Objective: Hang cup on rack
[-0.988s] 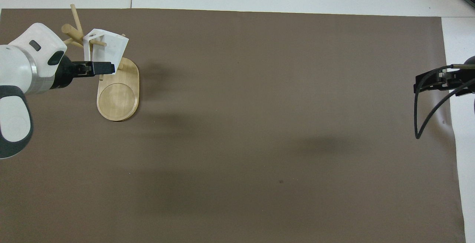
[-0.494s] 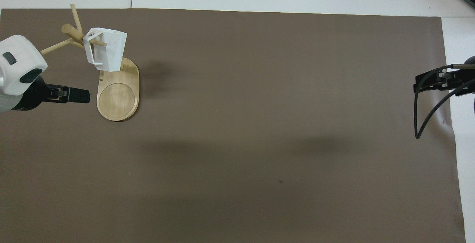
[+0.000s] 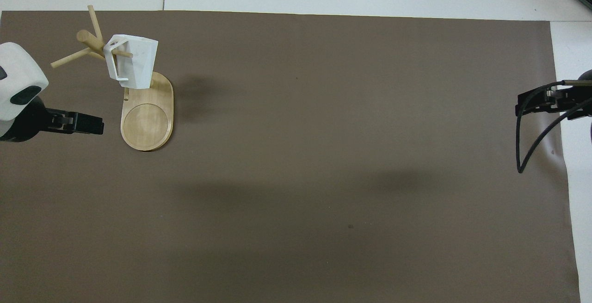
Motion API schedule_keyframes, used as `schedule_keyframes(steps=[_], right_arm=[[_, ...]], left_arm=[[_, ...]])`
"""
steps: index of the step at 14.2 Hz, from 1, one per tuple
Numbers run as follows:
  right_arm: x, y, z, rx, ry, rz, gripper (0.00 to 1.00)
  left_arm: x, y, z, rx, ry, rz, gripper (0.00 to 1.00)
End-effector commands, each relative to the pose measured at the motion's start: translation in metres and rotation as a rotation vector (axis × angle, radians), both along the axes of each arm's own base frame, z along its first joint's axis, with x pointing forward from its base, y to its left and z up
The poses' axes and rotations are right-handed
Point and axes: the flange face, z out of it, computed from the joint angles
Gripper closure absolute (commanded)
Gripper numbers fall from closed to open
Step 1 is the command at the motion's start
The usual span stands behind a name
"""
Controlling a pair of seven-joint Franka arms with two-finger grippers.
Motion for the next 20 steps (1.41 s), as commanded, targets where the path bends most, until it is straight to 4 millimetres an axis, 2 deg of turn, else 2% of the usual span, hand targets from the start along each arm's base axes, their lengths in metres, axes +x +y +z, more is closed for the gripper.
schedule_keyframes(steps=[1, 4, 7, 12, 20], right_arm=[[-0.007, 0.001, 0.002, 0.010, -0.014, -0.012, 0.00], [-0.007, 0.001, 0.002, 0.012, -0.014, -0.011, 0.00], [-0.007, 0.004, 0.002, 0.012, -0.013, -0.007, 0.00], [-0.007, 0.004, 0.001, 0.012, -0.011, -0.007, 0.00], [-0.007, 0.004, 0.002, 0.012, -0.011, -0.007, 0.00]], left_arm=[[0.014, 0.003, 0.005, 0.018, 0.008, 0.009, 0.00], [0.008, 0.004, -0.005, 0.021, 0.033, 0.013, 0.00], [0.007, 0.016, -0.005, 0.023, 0.051, 0.033, 0.00], [0.007, 0.021, -0.005, 0.031, 0.066, 0.042, 0.00], [0.003, 0.015, -0.001, 0.062, 0.072, 0.027, 0.00]])
